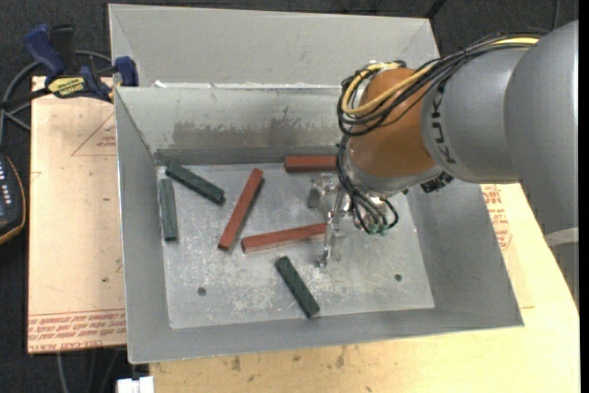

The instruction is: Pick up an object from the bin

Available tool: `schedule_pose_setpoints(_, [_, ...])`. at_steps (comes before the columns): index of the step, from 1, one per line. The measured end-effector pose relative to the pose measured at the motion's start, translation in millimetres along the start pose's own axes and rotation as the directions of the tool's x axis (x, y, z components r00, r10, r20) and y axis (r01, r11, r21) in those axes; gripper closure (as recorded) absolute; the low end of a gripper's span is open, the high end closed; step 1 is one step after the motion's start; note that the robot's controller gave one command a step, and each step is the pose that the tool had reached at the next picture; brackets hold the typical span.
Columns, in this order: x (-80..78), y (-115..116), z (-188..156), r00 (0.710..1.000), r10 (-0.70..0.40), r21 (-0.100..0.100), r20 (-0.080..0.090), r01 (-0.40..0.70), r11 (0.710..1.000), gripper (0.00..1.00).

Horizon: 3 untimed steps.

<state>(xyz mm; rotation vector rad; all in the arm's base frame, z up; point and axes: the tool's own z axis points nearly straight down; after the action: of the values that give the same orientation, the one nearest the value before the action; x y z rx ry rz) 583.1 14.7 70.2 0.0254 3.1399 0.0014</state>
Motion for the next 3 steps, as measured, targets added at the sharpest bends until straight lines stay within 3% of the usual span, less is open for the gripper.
schedule_pose_setpoints(1, [-5.5,5,0,1.000,0.017,-0.001,0.002,-0.017,1.000,0.00])
schedule_pose_setpoints(2, [-5.5,5,0,1.000,0.017,0.000,0.000,-0.017,1.000,1.00])
schedule_pose_setpoints(3, [12.4,55,0,0.998,0.061,0.000,0.000,-0.061,0.998,1.00])
